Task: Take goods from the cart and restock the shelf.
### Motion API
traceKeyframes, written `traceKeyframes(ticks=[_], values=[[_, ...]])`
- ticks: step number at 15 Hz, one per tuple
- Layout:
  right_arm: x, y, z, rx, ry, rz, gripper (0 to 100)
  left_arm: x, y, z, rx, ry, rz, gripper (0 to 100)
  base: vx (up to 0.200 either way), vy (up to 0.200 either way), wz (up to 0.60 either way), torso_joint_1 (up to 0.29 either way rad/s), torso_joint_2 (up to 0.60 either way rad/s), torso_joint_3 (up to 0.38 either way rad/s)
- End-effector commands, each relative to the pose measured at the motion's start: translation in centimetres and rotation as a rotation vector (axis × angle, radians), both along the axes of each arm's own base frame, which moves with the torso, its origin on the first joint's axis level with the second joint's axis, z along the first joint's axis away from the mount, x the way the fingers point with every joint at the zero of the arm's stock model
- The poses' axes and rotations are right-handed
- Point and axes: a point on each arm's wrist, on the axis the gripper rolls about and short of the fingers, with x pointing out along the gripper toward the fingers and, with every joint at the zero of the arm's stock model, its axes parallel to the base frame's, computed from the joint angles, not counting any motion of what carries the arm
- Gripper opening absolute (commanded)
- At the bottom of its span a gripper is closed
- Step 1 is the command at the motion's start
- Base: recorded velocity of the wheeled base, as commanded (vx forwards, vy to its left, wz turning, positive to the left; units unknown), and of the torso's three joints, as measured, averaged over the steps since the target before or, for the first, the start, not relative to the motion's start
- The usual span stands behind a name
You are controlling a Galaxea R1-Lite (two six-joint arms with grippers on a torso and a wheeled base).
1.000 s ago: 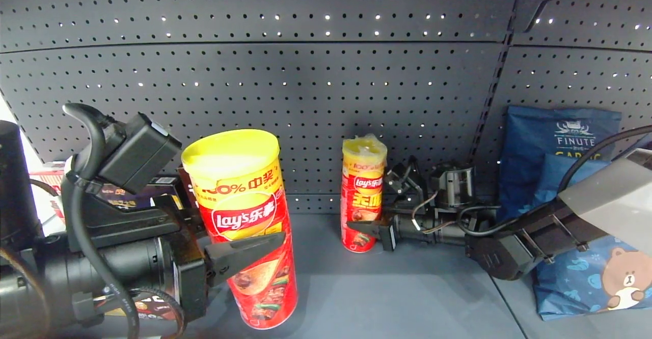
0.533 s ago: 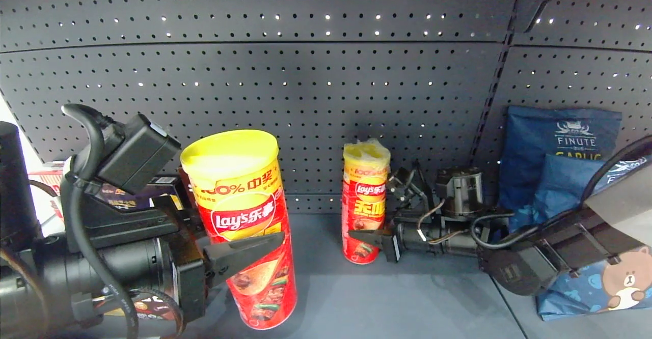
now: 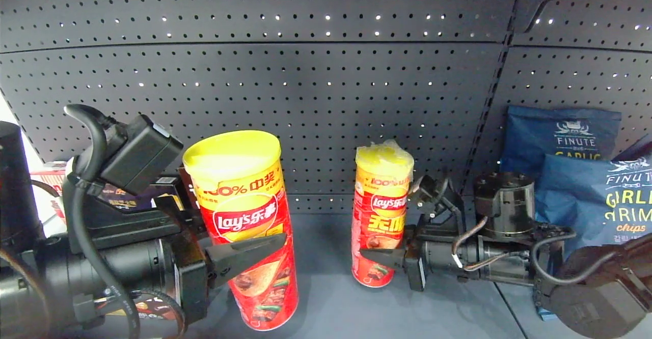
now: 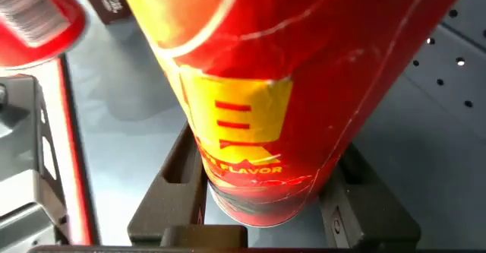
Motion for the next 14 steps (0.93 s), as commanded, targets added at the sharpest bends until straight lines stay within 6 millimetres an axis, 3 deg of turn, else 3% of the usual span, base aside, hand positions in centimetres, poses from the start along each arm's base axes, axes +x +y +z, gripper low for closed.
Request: traceKeyframes(ticks=[1,5,14], values=[[-2.9,-0.2,0.3,-0.005,0.006,0.032,0,0.2,-0.1,-0.2,0.005,0.007,0.0,0,0.0,0.0,0.0,0.0,0.0,0.0],[-5.7,0.3,-0.7,0.037,-0.003,0.014,0,0.2,-0.2,-0.2,0.006,0.008,0.002,0,0.0,0.0,0.0,0.0,0.0,0.0],[-6.3,-0.2,-2.7,-0.004,0.043,-0.008,0,0.4,-0.3,-0.4,0.013,0.015,0.008,0,0.0,0.0,0.0,0.0,0.0,0.0]])
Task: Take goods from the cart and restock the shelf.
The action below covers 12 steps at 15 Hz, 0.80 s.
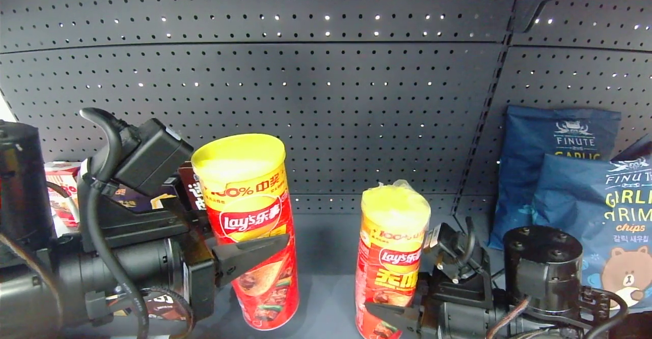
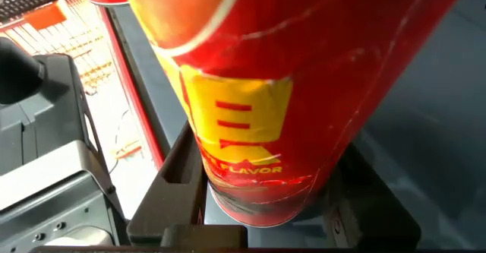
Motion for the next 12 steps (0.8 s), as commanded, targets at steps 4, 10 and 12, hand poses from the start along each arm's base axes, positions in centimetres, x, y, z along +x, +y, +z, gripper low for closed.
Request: traceKeyframes(ticks=[4,10,12], values=[[0.01,0.01,-0.97,-0.026,0.023,0.0,0,0.16,-0.09,-0.17,0.004,0.007,0.001,0,0.0,0.0,0.0,0.0,0.0,0.0],[-0.3,-0.29,-1.09,-0.036,0.023,-0.014,100,0.21,-0.12,-0.28,0.007,0.011,0.001,0,0.0,0.0,0.0,0.0,0.0,0.0],[-0.58,-0.63,-1.13,-0.045,0.019,-0.035,100,0.18,-0.1,-0.25,0.006,0.01,0.0,0,0.0,0.0,0.0,0.0,0.0,0.0]])
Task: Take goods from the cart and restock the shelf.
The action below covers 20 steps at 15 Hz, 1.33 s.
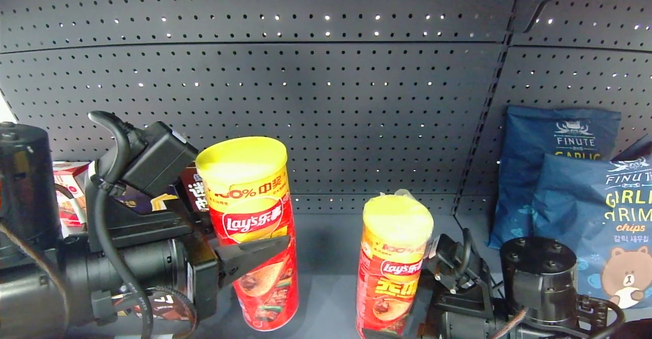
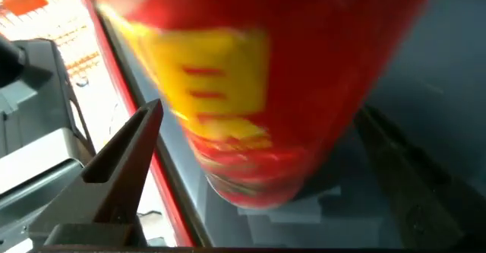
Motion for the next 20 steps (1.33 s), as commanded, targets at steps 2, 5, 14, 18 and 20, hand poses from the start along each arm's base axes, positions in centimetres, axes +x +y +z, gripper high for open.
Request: traceKeyframes(ticks=[2,5,14,18,20], values=[[-0.9,-0.9,0.0,-0.005,0.002,-0.003,100,0.0,0.0,0.0,-0.001,-0.001,0.001,0,0.0,0.0,0.0,0.0,0.0,0.0],[-1.3,-1.6,0.3,-0.004,-0.002,-0.018,100,0.0,0.0,0.0,-0.001,-0.001,-0.001,0,0.0,0.0,0.0,0.0,0.0,0.0],[0.1,-0.6,0.1,-0.019,-0.01,-0.075,100,0.0,0.0,0.0,-0.001,-0.001,-0.002,0,0.0,0.0,0.0,0.0,0.0,0.0],[0.8,0.1,-0.1,-0.021,-0.01,-0.076,100,0.0,0.0,0.0,-0.001,-0.001,-0.002,0,0.0,0.0,0.0,0.0,0.0,0.0],[1.0,0.3,-0.2,-0.021,-0.01,-0.076,100,-0.1,0.1,-0.3,0.004,0.006,-0.002,0,0.0,0.0,0.0,0.0,0.0,0.0]])
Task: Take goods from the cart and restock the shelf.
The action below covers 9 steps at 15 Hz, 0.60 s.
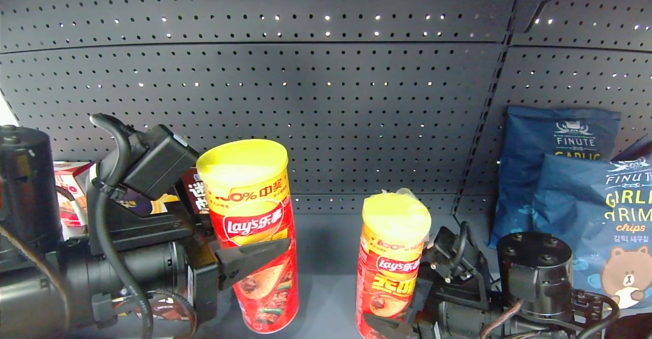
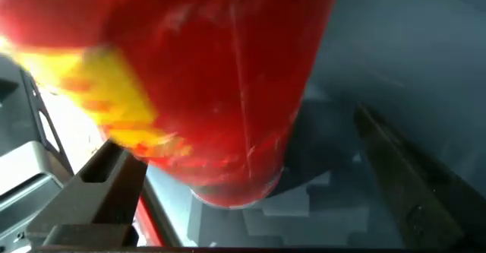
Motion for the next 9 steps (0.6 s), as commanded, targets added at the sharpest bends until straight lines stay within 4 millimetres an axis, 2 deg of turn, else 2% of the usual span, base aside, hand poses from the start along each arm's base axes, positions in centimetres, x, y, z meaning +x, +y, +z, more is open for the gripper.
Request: traceKeyframes(ticks=[1,5,7,9], values=[[0.2,0.3,-0.3,-0.005,0.008,0.002,100,-0.1,0.0,-0.1,0.002,0.004,0.0,0,0.0,0.0,0.0,0.0,0.0,0.0],[-0.8,-0.6,0.5,0.012,-0.016,0.007,100,-0.2,0.1,-0.3,0.004,0.006,0.0,0,0.0,0.0,0.0,0.0,0.0,0.0],[-3.2,-2.9,2.3,0.06,-0.065,0.005,100,-0.2,0.1,-0.3,0.004,0.006,0.0,0,0.0,0.0,0.0,0.0,0.0,0.0],[-4.9,-5.0,2.6,0.069,-0.08,-0.013,100,-0.2,0.1,-0.3,0.005,0.005,0.0,0,0.0,0.0,0.0,0.0,0.0,0.0]])
